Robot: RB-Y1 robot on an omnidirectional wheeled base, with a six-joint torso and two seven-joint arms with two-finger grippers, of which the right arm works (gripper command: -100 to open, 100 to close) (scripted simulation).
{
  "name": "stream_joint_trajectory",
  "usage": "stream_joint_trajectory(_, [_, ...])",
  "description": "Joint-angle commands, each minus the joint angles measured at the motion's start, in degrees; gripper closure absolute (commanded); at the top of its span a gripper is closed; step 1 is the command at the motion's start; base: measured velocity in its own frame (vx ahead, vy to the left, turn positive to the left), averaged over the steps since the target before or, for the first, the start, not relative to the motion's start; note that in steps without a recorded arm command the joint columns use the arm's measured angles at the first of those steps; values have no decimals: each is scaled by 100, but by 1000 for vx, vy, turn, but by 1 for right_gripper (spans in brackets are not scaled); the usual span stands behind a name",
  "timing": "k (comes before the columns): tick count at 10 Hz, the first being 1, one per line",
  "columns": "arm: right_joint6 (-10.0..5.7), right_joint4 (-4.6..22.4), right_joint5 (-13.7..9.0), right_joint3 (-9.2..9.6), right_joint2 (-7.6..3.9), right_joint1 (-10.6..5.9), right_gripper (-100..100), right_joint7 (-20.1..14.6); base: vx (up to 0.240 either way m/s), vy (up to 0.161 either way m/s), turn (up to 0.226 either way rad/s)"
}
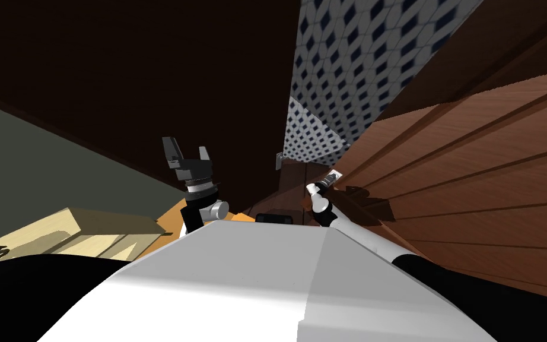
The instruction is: Push the door open
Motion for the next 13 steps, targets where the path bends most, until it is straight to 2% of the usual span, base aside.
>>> stream_joint_trajectory(1, [-22,-197,-8,-36,-27,25,100,45,26,-19,3])
stream_joint_trajectory(2, [-104,-201,-50,-143,-2,-2,100,139,26,-43,45])
stream_joint_trajectory(3, [-104,-201,-50,-143,-2,-2,100,139,22,-47,37])
stream_joint_trajectory(5, [-268,-208,-135,-358,48,-56,100,327,51,-71,78])
stream_joint_trajectory(7, [-268,-122,-135,-358,48,-56,100,327,39,-56,15])
stream_joint_trajectory(8, [-427,-215,-218,-567,103,-108,100,509,83,-88,100])
stream_joint_trajectory(11, [-427,-215,-218,-567,103,-108,100,509,29,-51,27])
stream_joint_trajectory(12, [-581,-222,-297,-769,160,-159,100,686,47,-75,105])
stream_joint_trajectory(13, [-581,-222,-297,-769,160,-159,100,686,58,-87,74])
